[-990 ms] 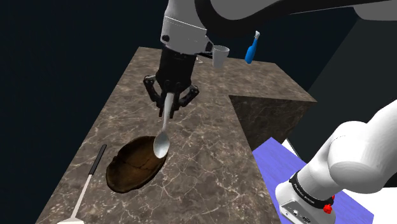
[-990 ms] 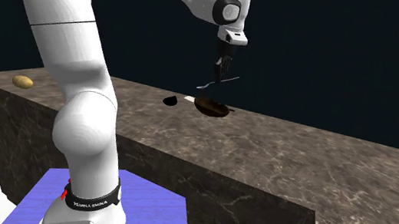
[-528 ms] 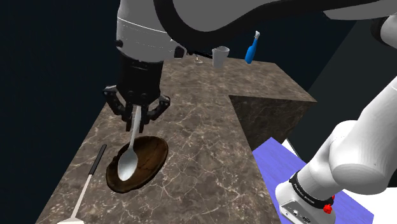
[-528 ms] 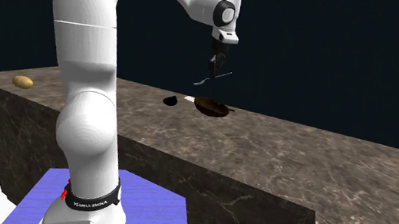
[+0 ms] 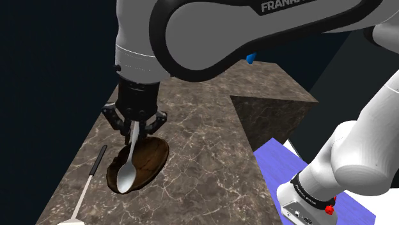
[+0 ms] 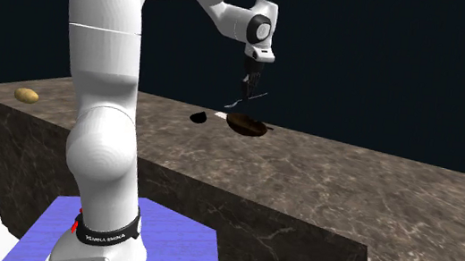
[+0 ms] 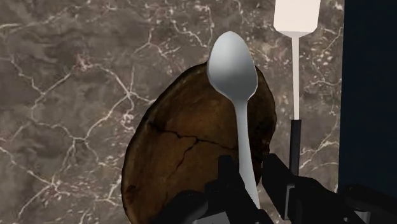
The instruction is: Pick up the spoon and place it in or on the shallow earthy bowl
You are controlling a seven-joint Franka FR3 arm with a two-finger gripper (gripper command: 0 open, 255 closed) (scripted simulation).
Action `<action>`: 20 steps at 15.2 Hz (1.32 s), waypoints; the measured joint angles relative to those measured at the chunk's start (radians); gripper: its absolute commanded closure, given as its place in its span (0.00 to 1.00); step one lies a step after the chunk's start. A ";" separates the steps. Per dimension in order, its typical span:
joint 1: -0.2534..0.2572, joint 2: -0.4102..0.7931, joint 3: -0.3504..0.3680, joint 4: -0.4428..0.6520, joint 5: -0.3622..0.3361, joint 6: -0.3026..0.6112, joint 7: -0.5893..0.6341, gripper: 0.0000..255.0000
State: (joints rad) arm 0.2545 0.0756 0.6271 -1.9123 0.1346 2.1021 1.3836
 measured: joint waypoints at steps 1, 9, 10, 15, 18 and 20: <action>0.000 0.005 0.000 -0.010 -0.002 0.014 -0.001 1.00; 0.005 0.032 0.000 -0.068 -0.015 0.095 -0.001 1.00; 0.005 0.033 0.000 -0.068 -0.015 0.096 -0.001 1.00; 0.006 0.034 0.000 -0.069 -0.016 0.097 0.000 0.00; 0.006 0.034 0.000 -0.069 -0.016 0.097 0.000 0.00; 0.006 0.034 0.000 -0.069 -0.016 0.097 0.000 0.00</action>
State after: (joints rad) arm 0.2601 0.1091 0.6267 -1.9809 0.1188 2.1993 1.3831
